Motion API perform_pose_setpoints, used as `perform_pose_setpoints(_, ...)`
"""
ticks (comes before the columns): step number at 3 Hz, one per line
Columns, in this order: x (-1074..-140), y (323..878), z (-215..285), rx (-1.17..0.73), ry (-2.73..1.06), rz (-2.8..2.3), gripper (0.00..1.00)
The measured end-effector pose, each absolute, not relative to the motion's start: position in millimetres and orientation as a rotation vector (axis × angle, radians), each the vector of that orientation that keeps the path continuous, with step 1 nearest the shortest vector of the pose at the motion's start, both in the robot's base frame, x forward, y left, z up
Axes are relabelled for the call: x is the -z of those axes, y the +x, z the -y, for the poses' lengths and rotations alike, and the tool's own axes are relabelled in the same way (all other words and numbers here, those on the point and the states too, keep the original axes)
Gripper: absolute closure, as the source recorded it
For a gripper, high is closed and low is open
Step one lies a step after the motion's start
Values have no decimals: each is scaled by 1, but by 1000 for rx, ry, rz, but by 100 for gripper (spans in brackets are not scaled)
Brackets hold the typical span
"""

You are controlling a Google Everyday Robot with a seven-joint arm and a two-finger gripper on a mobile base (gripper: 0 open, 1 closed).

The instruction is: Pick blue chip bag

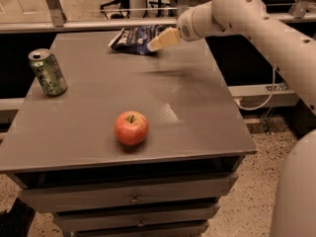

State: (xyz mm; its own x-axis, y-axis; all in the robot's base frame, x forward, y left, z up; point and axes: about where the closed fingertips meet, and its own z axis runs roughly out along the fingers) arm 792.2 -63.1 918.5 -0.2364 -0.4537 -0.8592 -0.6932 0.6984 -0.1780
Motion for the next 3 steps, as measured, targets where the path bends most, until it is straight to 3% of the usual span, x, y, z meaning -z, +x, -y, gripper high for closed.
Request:
perform_pose_setpoints(2,-887,842,16,-375,-781,-1923,0)
perform_pose_setpoints(3,-874,861,11,-355,-737,-1924,24)
